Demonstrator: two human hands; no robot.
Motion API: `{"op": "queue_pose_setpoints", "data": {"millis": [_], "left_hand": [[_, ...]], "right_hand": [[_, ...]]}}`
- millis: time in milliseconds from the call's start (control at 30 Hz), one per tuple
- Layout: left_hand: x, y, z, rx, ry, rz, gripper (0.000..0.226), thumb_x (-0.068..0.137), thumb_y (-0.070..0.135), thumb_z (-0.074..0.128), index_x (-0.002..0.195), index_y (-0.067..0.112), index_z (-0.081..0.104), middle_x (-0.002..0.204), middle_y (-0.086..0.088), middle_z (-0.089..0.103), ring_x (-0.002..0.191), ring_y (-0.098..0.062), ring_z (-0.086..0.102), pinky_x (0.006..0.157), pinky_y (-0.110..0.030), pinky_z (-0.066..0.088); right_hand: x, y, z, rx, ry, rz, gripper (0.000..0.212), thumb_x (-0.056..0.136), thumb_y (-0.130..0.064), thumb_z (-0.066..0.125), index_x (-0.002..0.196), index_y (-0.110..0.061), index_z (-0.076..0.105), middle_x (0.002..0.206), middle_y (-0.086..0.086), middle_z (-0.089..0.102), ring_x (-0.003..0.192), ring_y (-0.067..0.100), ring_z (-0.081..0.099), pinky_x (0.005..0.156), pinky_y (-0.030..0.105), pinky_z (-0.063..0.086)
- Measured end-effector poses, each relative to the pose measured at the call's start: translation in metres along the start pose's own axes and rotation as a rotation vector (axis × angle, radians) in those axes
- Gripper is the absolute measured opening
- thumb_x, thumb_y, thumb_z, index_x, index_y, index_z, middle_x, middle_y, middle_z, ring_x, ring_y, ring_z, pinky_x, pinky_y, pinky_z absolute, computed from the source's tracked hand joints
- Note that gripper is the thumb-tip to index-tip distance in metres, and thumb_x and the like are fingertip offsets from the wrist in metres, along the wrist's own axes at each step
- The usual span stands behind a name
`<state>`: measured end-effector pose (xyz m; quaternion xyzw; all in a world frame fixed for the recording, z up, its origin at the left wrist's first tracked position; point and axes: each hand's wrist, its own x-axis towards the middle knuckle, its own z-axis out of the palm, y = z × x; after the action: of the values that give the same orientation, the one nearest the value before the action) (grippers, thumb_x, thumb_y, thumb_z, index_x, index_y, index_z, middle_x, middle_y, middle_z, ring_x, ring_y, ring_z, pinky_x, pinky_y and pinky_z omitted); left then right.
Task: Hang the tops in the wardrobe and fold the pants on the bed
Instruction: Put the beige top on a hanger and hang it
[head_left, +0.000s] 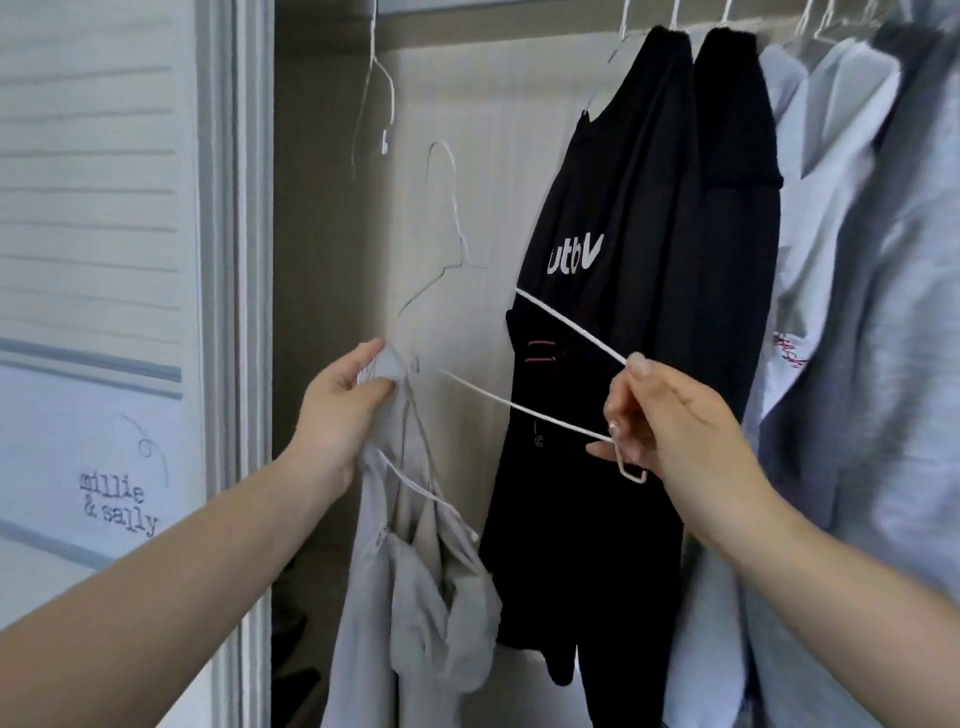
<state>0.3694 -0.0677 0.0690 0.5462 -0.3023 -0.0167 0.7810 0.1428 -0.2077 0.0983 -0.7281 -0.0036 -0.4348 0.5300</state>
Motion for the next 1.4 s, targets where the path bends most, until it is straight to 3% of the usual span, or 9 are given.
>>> {"op": "queue_pose_setpoints", "data": {"millis": [100, 200, 433, 633, 833, 900, 1033, 1233, 1400], "left_hand": [[-0.028, -0.006, -0.012, 0.087, 0.100, 0.007, 0.047, 0.087, 0.000, 0.058, 0.130, 0.022, 0.058, 0.130, 0.013, 0.056, 0.123, -0.001, 0.050, 0.105, -0.024, 0.038], [-0.054, -0.013, -0.021, 0.188, 0.155, 0.000, 0.048, 0.090, 0.001, 0.056, 0.136, 0.013, 0.050, 0.104, 0.027, 0.050, 0.087, 0.025, 0.050, 0.078, 0.002, 0.035], [-0.097, -0.009, -0.045, 0.292, 0.349, -0.074, 0.051, 0.092, 0.004, 0.052, 0.142, 0.009, 0.042, 0.145, -0.003, 0.045, 0.123, -0.013, 0.046, 0.092, -0.017, 0.032], [-0.109, 0.014, -0.043, 0.240, 0.131, -0.060, 0.037, 0.094, 0.017, 0.056, 0.131, 0.016, 0.058, 0.144, 0.002, 0.047, 0.132, -0.011, 0.042, 0.112, -0.027, 0.028], [-0.127, 0.053, -0.001, 0.117, -0.179, 0.067, 0.017, 0.092, 0.030, 0.060, 0.096, 0.037, 0.075, 0.112, 0.020, 0.067, 0.109, 0.007, 0.058, 0.088, -0.008, 0.042], [-0.132, 0.061, 0.008, 0.130, -0.223, 0.139, 0.017, 0.085, 0.042, 0.064, 0.096, 0.035, 0.075, 0.109, 0.021, 0.069, 0.109, 0.006, 0.059, 0.092, -0.013, 0.042], [-0.136, 0.064, 0.010, 0.153, -0.146, 0.186, 0.013, 0.091, 0.026, 0.062, 0.090, 0.029, 0.075, 0.097, 0.013, 0.074, 0.098, -0.002, 0.065, 0.093, -0.024, 0.049], [-0.138, 0.063, 0.009, 0.178, -0.130, 0.121, 0.016, 0.094, 0.023, 0.058, 0.095, 0.022, 0.074, 0.092, 0.001, 0.074, 0.087, -0.010, 0.068, 0.082, -0.024, 0.054], [-0.137, 0.068, 0.003, 0.151, -0.114, 0.101, 0.021, 0.096, 0.027, 0.055, 0.099, 0.015, 0.072, 0.091, -0.012, 0.069, 0.084, -0.023, 0.062, 0.087, -0.040, 0.050]], "right_hand": [[-0.049, -0.017, -0.023, 0.060, -0.032, 0.066, 0.034, 0.079, -0.049, 0.047, 0.058, -0.024, 0.060, 0.051, -0.003, 0.047, 0.039, 0.004, 0.037, 0.056, 0.032, 0.057], [-0.085, -0.027, -0.036, 0.050, -0.046, 0.087, 0.034, 0.079, -0.047, 0.047, 0.059, -0.023, 0.062, 0.051, -0.002, 0.049, 0.036, 0.005, 0.036, 0.053, 0.033, 0.057], [-0.138, -0.054, -0.057, 0.011, -0.142, 0.122, 0.062, 0.058, -0.079, 0.064, 0.065, -0.017, 0.063, 0.053, 0.001, 0.049, 0.038, 0.006, 0.033, 0.057, 0.037, 0.057], [-0.146, -0.065, -0.061, -0.013, -0.172, 0.102, 0.046, 0.071, -0.065, 0.057, 0.065, -0.019, 0.063, 0.051, -0.001, 0.048, 0.038, 0.005, 0.032, 0.059, 0.041, 0.058], [-0.148, -0.049, -0.045, 0.017, -0.223, 0.163, 0.058, 0.061, -0.076, 0.065, 0.065, -0.019, 0.063, 0.056, -0.001, 0.052, 0.039, 0.006, 0.032, 0.053, 0.033, 0.054], [-0.147, -0.047, -0.042, 0.057, -0.191, 0.192, 0.047, 0.067, -0.067, 0.062, 0.064, -0.019, 0.063, 0.060, 0.005, 0.053, 0.037, 0.006, 0.032, 0.053, 0.033, 0.054], [-0.153, -0.048, -0.038, 0.064, -0.222, 0.208, 0.053, 0.061, -0.072, 0.067, 0.065, -0.019, 0.065, 0.061, 0.004, 0.054, 0.040, 0.007, 0.036, 0.055, 0.035, 0.056], [-0.171, -0.042, -0.043, 0.015, -0.406, 0.183, 0.048, 0.069, -0.063, 0.066, 0.100, -0.028, 0.073, 0.098, -0.002, 0.068, 0.096, 0.009, 0.065, 0.078, 0.036, 0.057], [-0.188, -0.017, -0.049, -0.334, -0.641, 0.213, 0.085, 0.067, -0.057, 0.073, 0.137, -0.055, 0.024, 0.133, -0.030, 0.046, 0.127, -0.012, 0.039, 0.098, 0.014, 0.041]]}}
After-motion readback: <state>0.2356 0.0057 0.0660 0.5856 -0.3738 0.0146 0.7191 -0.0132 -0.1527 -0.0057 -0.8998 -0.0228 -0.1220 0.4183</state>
